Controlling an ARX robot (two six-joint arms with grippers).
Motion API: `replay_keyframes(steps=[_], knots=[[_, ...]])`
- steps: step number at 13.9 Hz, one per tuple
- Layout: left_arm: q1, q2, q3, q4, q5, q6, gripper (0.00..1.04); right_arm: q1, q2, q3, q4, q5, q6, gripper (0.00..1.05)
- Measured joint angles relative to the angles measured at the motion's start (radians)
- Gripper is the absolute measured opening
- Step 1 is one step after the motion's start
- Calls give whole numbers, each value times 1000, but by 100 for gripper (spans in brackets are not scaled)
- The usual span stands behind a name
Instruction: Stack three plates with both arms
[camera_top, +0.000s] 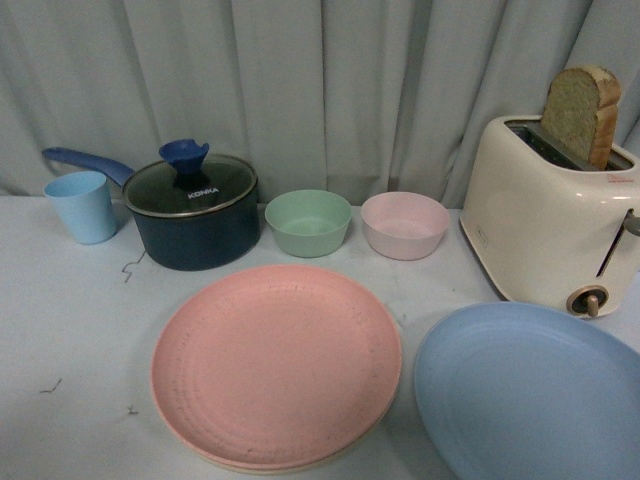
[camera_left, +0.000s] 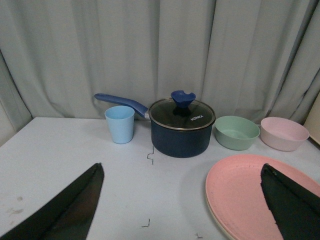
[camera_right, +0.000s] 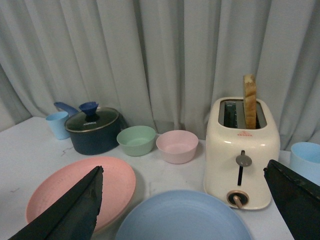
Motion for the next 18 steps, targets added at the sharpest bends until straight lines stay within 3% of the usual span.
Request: replay_keyframes(steps=[1,4,5,11,18], knots=[[0,0,0,0,0,1,98,1,217,82,135,29,2,98],[0,0,0,0,0,1,98,84,850,345,51,334,-1,98],[0,0,0,0,0,1,98,114,980,386,45,381,8,98],[0,0,0,0,0,1,98,179,1307,498,43,487,79,98],[0,0,0,0,0,1,98,197,1447,518,72,501,113,98]])
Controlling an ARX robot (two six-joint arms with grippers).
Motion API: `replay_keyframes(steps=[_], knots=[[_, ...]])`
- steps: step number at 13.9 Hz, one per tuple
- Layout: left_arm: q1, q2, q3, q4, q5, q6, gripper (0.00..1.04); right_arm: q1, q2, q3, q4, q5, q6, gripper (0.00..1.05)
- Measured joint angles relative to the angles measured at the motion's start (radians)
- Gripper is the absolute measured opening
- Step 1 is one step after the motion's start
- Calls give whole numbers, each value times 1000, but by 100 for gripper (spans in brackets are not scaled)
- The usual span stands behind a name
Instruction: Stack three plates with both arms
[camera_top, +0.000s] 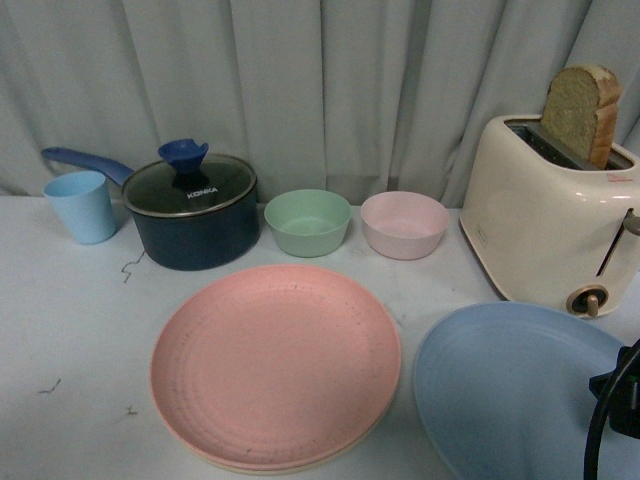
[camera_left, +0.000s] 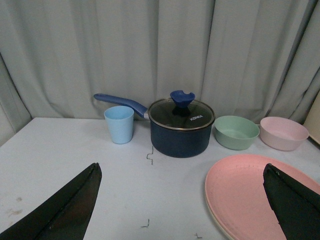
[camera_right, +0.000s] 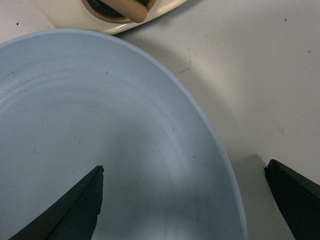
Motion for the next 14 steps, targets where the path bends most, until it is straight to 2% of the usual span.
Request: replay_keyframes(steps=[1,5,6,7,8,9,11,13,14], knots=[[0,0,0,0,0,0,98,0,0,-1,6,0,0,90],[0,0,0,0,0,0,98,-24,0,-17,21,-15,-13,39],[0,0,0,0,0,0,98,-34,0,-19,22,-18,-19,30],[0,0,0,0,0,0,98,-47,0,-28,31,-21,-27,15],[0,0,0,0,0,0,98,-62,-10,-43,45,-56,-27,7],[0,0,0,0,0,0,98,-73,-37,-60,45,-82,-27,3],[0,0,0,0,0,0,98,-114,-118,-114,31,-111,-32,2],[0,0,0,0,0,0,98,-172,-274,-198,-68,-167,-65,2],[0,0,0,0,0,0,98,-172,-357,-209,-122,-185,-70,2]])
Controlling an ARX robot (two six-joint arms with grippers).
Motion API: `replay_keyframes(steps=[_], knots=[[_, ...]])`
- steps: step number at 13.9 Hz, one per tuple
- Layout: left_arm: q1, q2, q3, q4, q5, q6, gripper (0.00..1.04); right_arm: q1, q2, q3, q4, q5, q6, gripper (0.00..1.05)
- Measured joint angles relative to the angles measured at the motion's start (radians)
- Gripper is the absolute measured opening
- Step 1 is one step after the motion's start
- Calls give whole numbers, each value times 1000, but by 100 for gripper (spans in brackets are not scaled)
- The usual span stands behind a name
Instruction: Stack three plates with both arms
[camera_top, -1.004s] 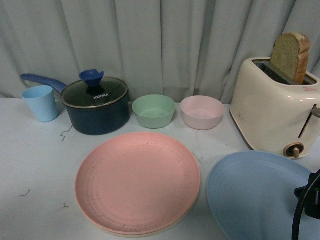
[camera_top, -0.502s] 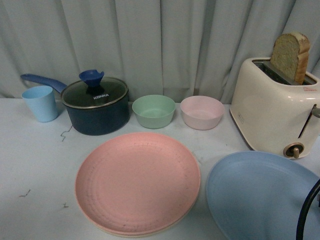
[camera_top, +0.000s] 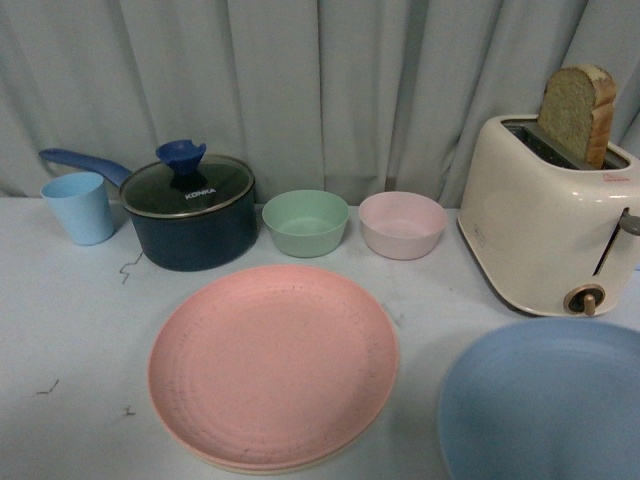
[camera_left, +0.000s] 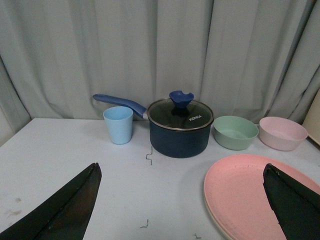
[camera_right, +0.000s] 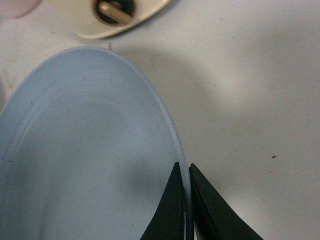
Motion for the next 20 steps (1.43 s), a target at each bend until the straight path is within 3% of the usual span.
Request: replay_keyframes(steps=[4,8,12,14,19,20], knots=[[0,0,0,0,0,0,98,106,-208,51,-50,-17,33,2],[0,0,0,0,0,0,98,378,-16,269,-31,80,188,2],[0,0,0,0,0,0,98,543,144,428,-66,162,246,2],[0,0,0,0,0,0,98,598,330,579,-146,227,290,2],[0,0,0,0,0,0,98,663,402,641,-198,246,303,2],[0,0,0,0,0,0,98,663,410,641,-220,247,303,8]])
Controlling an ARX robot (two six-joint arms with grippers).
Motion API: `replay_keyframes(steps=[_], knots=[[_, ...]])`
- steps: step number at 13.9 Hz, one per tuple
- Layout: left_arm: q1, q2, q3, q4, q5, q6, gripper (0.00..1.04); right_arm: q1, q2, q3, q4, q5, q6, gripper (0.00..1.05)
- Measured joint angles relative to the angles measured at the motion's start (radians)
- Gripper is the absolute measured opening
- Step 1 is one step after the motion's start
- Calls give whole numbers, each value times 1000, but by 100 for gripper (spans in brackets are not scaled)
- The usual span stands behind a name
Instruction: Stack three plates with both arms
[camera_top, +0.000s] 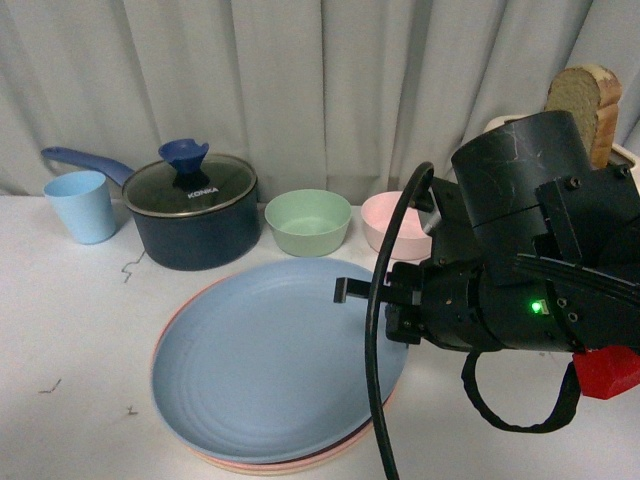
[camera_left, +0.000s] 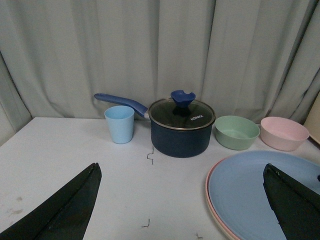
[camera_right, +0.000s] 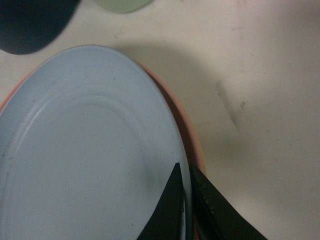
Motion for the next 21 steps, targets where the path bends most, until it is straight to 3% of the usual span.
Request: replay_keyframes(steps=[2,6,7,9,10,11,12,14,17,21], knots=[[0,0,0,0,0,0,98,-5,-8,-3,19,-5,0,41],[0,0,0,0,0,0,98,-77,-237,-98,74,-93,11,92],[0,0,0,0,0,0,98,-113,-325,-123,79,-116,17,100],[0,0,0,0,0,0,98,-179,-484,-163,73,-186,34,98],[0,0,0,0,1,0,98,-190,-571,-254,312,-6,-61,88],[0,0,0,0,0,0,98,-204,-649,-351,414,134,-181,77],[0,0,0,0,0,0,98,-246,-752,-448,424,216,-292,64],[0,0,0,0,1,0,98,-303,-921,-589,410,201,-394,40],[0,0,0,0,0,0,98,-324,-1047,-730,423,156,-430,2],[0,0,0,0,0,0,98,-418,-1205,-846,382,81,-438,2]])
